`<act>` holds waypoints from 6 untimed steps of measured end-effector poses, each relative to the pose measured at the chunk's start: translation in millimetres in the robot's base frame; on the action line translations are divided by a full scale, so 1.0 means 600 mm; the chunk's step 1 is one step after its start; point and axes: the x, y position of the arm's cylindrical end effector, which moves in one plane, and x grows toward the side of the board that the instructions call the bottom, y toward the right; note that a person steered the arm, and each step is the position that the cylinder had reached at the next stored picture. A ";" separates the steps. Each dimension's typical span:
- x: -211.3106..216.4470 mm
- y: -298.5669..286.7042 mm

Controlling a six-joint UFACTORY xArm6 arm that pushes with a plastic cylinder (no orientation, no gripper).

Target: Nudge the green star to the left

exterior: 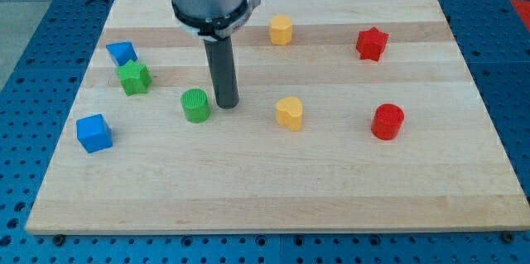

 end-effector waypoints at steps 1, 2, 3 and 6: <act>0.007 -0.030; 0.007 -0.092; 0.006 -0.161; -0.097 -0.081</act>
